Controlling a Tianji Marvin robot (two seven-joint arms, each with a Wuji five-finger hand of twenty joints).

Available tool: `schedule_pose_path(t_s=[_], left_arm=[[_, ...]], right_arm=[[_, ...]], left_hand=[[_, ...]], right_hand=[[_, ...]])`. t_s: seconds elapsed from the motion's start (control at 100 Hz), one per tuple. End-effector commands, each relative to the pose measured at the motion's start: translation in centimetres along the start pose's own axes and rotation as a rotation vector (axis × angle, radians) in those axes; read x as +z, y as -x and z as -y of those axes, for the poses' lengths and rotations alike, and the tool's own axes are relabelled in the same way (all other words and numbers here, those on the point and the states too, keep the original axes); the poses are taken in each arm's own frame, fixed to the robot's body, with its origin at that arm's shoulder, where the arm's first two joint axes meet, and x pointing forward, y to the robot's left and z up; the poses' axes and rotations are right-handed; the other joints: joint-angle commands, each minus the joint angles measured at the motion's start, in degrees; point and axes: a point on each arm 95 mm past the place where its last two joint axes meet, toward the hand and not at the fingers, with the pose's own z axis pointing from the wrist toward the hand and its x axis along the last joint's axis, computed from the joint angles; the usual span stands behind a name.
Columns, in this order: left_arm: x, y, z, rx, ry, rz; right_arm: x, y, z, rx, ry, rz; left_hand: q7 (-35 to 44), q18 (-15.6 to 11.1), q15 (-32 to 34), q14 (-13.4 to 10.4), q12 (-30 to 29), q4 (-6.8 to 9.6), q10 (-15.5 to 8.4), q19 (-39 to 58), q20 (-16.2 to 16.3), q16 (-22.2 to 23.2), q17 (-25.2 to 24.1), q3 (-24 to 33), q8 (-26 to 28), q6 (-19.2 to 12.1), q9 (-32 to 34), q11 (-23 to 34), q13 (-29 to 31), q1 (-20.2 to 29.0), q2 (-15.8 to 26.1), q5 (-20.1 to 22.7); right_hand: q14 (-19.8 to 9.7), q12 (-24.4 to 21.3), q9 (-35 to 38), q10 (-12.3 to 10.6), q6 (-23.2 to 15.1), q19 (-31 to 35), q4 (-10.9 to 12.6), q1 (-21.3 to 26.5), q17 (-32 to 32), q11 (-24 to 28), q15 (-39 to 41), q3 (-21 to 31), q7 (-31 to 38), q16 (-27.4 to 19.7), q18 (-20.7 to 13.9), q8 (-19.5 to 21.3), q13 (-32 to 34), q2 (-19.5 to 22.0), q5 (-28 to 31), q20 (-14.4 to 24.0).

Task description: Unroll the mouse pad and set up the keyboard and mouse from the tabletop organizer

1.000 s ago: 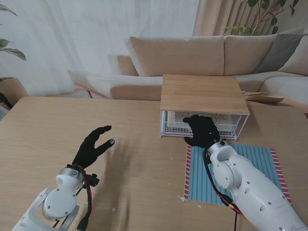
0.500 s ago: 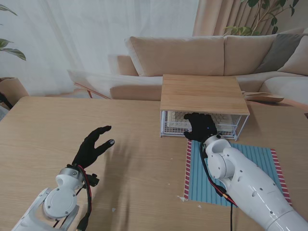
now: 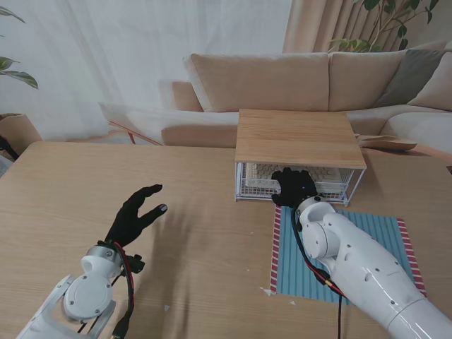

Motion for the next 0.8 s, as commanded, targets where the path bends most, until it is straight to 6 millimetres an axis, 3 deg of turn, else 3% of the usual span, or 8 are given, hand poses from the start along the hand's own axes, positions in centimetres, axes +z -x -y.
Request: schedule_pose_path(t_s=[0.0,0.2,0.27,0.34,0.49,0.79], left_arm=[[0.11,0.13,-0.24,0.000,0.013,0.009],[0.27,0.45,-0.31,0.000,0.014,0.023],[0.28,0.48,-0.30,0.001,0.012,0.025],[0.28,0.52,-0.32,0.001,0.012,0.028],[0.28,0.53,-0.36,0.002,0.014,0.033],[0.32,0.60,-0.42,0.002,0.016,0.036]], right_arm=[[0.08,-0.64,0.54,0.021,-0.010,0.003],[0.22,-0.84,0.75,0.025,0.002,0.005],[0.23,-0.88,0.84,0.021,-0.004,0.003],[0.20,-0.87,0.95,0.005,-0.013,-0.002],[0.18,-0.96,1.12,0.001,-0.018,0.000],[-0.24,-1.02,1.50,-0.017,-0.027,-0.004]], left_hand=[[-0.27,0.07,-0.84,-0.66,-0.29,1.93,-2.21,-1.09,1.22,0.83,-0.04,0.62,-0.16,-0.19,-1.31,-0.32,-2.10,-0.53,0.46,-1.30],[-0.23,0.01,-0.89,-0.61,-0.31,1.91,-2.11,-1.10,1.29,0.82,-0.12,0.82,-0.15,-0.26,-1.29,-0.34,-2.10,-0.48,0.43,-1.20],[-0.19,0.03,-0.87,-0.56,-0.29,1.89,-2.06,-1.09,1.32,0.84,-0.09,0.88,-0.13,-0.28,-1.28,-0.31,-2.12,-0.48,0.34,-1.17],[-0.17,0.03,-0.91,-0.57,-0.28,1.87,-2.14,-1.09,1.34,0.83,-0.09,0.96,-0.12,-0.25,-1.30,-0.30,-2.18,-0.54,0.40,-1.18],[-0.15,-0.01,-0.92,-0.39,-0.28,1.85,-2.09,-1.13,1.37,0.83,-0.15,1.13,-0.11,-0.26,-1.28,-0.29,-2.16,-0.51,0.40,-1.14],[-0.15,0.00,-0.93,-0.41,-0.28,1.79,-2.08,-1.13,1.43,0.85,-0.13,1.29,-0.11,-0.17,-1.31,-0.30,-2.16,-0.57,0.44,-1.05]], right_hand=[[1.32,0.98,1.68,0.04,-0.33,3.89,1.55,0.05,0.71,1.89,2.34,2.30,1.62,1.39,0.35,0.89,1.97,-1.50,1.51,0.74],[1.21,2.65,11.28,-0.25,-3.95,9.70,1.32,2.75,6.56,5.48,8.56,3.84,6.12,4.11,0.74,3.76,10.47,-1.06,11.19,3.36],[1.41,3.34,15.24,-0.07,-4.45,12.01,-3.20,6.57,9.30,5.94,10.39,3.38,10.00,4.88,1.49,1.23,14.46,-2.69,13.21,4.38],[2.13,3.97,18.45,0.62,-4.11,14.30,-4.66,9.13,11.80,6.60,12.40,3.63,14.25,5.47,2.97,-1.82,17.77,-3.76,14.37,6.03],[3.34,3.76,23.98,2.21,-4.32,17.26,-5.44,12.69,15.43,7.43,15.76,3.82,20.43,6.22,5.52,-4.48,23.01,-4.67,16.86,9.16],[3.99,7.54,31.97,2.30,-7.80,20.93,-5.80,15.50,19.85,9.53,21.99,5.58,24.84,8.08,8.01,-1.23,29.59,-5.33,24.14,13.30]])
